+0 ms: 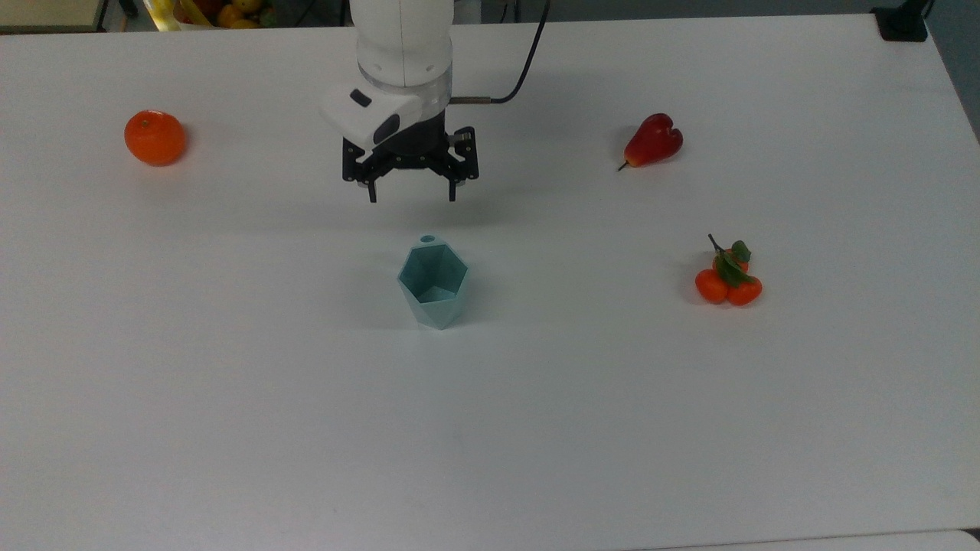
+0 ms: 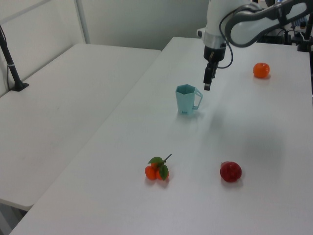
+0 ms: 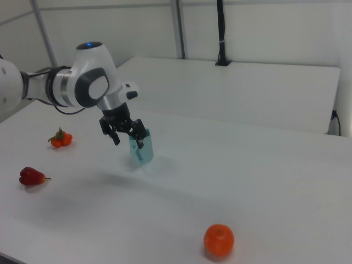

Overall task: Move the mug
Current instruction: 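Lower the open gripper down onto the rim of the teal mug, then close the gripper on the teal mug's rim, then drag the gripped teal mug across the table toward the robot base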

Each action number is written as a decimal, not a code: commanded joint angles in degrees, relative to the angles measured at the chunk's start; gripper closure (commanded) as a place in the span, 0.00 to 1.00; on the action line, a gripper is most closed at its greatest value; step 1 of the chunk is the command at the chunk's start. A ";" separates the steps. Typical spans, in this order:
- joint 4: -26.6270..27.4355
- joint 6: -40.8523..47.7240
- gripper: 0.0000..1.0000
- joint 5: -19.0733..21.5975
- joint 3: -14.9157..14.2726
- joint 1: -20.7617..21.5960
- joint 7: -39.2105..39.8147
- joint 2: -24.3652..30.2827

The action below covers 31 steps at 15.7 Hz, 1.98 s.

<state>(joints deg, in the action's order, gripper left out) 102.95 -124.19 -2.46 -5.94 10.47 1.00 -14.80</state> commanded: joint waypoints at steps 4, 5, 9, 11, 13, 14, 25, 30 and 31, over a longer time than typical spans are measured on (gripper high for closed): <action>0.67 -8.52 0.22 -0.09 -0.21 0.34 0.05 -4.97; 0.67 -8.79 0.28 0.00 -0.21 0.34 0.05 -5.32; 0.59 -10.63 0.48 0.09 0.41 0.34 -0.21 -6.38; 0.41 -10.81 0.61 0.26 0.41 0.34 -0.30 -6.55; 0.15 -10.90 0.73 0.53 0.41 0.34 -0.39 -6.64; 0.15 -11.68 0.78 0.61 0.41 0.34 -0.65 -6.64; 4.70 -3.87 0.89 0.00 0.32 0.43 -6.27 4.06; 17.96 -4.22 0.89 -0.17 0.23 0.34 -6.37 15.40; 20.42 -4.31 0.89 -0.35 0.23 0.43 -6.45 16.99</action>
<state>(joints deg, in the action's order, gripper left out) 111.96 -127.90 -2.44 -5.57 10.48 -4.04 -6.38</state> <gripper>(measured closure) 0.740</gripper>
